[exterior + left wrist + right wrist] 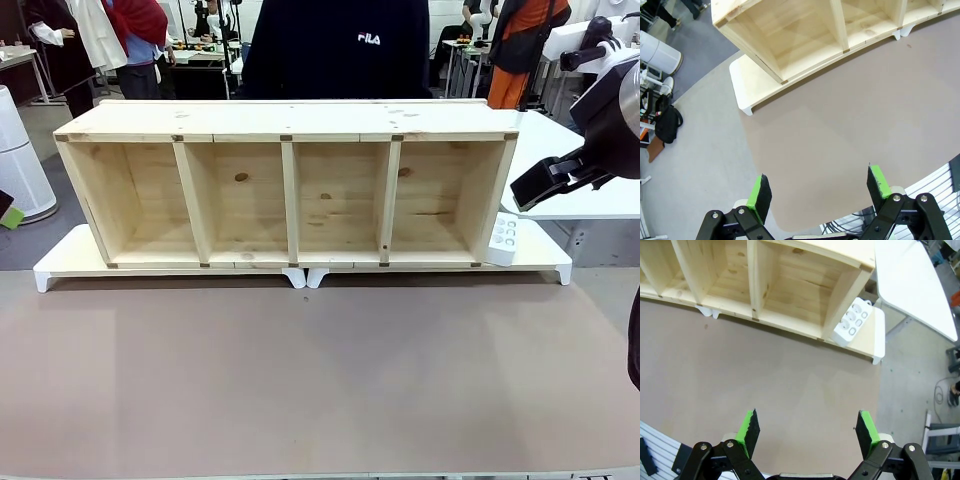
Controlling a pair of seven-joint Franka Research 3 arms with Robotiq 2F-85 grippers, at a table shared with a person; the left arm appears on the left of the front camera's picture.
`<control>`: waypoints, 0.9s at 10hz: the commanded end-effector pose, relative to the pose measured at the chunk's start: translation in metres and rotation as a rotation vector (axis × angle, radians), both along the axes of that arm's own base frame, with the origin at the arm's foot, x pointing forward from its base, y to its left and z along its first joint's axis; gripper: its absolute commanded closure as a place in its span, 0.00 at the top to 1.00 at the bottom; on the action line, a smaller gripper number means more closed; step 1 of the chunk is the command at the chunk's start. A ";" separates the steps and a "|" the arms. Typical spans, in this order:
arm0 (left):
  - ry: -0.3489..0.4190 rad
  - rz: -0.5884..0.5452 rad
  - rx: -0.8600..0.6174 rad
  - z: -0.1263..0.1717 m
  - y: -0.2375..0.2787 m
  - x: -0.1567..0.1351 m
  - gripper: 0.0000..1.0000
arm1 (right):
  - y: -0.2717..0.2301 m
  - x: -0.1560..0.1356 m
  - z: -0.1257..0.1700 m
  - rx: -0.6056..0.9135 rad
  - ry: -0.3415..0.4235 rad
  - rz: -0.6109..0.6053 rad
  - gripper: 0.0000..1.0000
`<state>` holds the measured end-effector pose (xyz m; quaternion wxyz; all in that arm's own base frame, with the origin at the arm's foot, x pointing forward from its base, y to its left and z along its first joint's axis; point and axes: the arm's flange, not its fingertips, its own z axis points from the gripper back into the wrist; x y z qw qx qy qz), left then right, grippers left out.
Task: Perform cable management.
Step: When the cord part of the Power Cable appears at the lower middle area of the table and stops, grasp the cord part of the Power Cable.
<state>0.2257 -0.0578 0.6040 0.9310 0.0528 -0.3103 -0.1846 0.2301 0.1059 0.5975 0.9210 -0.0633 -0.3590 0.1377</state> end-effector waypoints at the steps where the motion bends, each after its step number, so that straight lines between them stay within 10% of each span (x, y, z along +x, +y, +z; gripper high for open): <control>1: -0.002 0.000 0.000 0.000 0.000 -0.001 1.00 | 0.000 0.001 -0.001 0.001 0.003 0.000 1.00; 9: -0.002 0.000 0.000 0.000 0.000 -0.001 1.00 | 0.000 0.001 -0.001 0.001 0.003 0.000 1.00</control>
